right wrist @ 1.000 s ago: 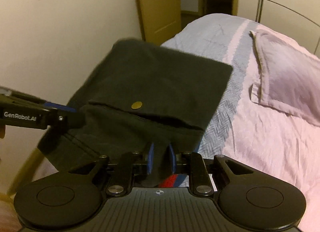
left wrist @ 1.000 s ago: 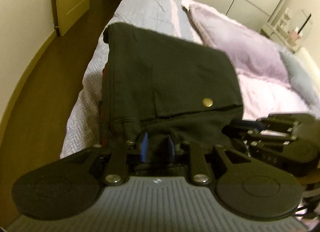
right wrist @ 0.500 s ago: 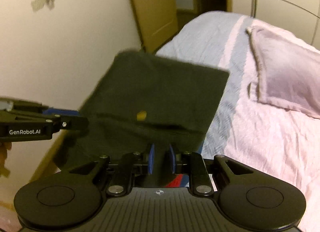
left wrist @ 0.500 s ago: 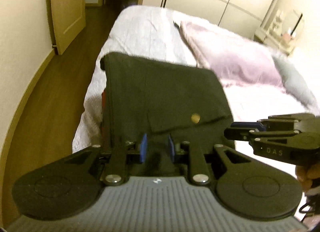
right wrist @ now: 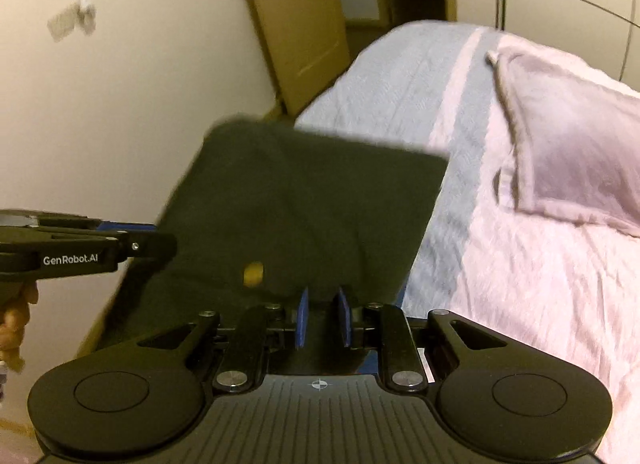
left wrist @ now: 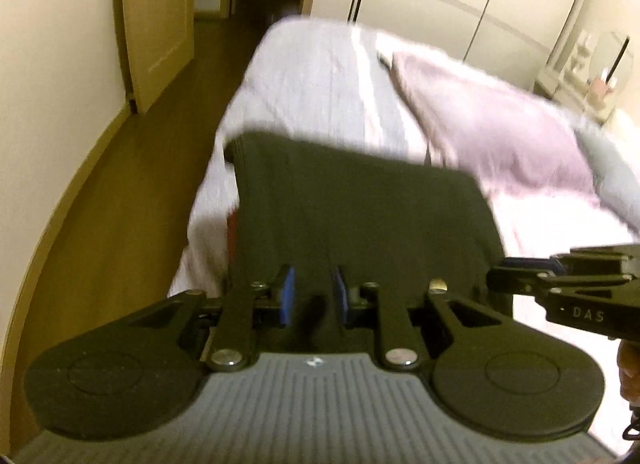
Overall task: Fold clothes
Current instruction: 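Lay the trousers on top of the red and navy stack and open both grippers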
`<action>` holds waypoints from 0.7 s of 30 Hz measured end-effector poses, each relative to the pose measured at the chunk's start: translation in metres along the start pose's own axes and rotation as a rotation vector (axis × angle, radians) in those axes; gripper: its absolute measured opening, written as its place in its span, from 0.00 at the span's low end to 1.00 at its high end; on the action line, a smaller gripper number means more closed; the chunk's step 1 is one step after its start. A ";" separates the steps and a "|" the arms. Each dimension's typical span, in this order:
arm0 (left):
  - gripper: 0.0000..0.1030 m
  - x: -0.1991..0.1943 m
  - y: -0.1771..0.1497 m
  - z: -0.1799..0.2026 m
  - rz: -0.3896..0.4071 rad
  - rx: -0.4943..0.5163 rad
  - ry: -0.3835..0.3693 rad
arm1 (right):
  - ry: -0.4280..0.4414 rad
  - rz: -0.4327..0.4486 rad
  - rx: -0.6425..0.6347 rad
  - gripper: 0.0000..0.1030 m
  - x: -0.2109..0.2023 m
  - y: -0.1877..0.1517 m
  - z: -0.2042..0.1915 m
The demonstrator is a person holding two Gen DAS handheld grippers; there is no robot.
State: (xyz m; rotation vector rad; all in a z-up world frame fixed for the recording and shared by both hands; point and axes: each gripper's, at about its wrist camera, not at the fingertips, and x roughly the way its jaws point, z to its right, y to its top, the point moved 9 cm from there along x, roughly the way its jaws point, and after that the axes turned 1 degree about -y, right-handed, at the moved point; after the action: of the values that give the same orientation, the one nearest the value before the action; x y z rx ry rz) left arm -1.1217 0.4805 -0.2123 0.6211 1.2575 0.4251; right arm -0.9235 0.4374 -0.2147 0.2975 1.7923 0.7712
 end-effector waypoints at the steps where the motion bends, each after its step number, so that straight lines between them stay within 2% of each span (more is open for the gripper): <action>1: 0.19 0.001 0.011 -0.002 0.021 -0.002 -0.002 | -0.015 0.025 0.004 0.19 -0.002 0.010 0.006; 4: 0.19 0.023 0.042 -0.008 0.061 0.005 0.010 | -0.069 0.078 0.036 0.19 0.015 0.038 0.031; 7: 0.19 0.056 0.058 -0.014 0.053 -0.001 0.019 | -0.084 0.103 0.068 0.19 0.043 0.056 0.051; 9: 0.19 0.079 0.055 -0.024 0.026 0.007 0.053 | -0.084 0.107 0.079 0.19 0.063 0.063 0.060; 13: 0.18 0.108 0.041 -0.042 -0.012 -0.009 0.084 | -0.058 0.022 0.086 0.19 0.101 0.053 0.067; 14: 0.18 0.111 0.038 -0.045 -0.013 -0.014 0.087 | -0.050 0.024 0.088 0.19 0.100 0.053 0.067; 18: 0.18 0.080 0.037 -0.043 0.044 -0.043 0.100 | -0.036 0.077 0.061 0.19 0.068 0.057 0.059; 21: 0.18 0.039 0.025 -0.030 0.061 -0.090 0.066 | 0.012 0.101 0.059 0.19 0.030 0.046 0.044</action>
State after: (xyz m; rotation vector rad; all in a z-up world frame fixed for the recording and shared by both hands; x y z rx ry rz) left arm -1.1394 0.5292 -0.2305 0.5738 1.2775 0.5533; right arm -0.9019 0.5042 -0.2166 0.4259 1.8244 0.7933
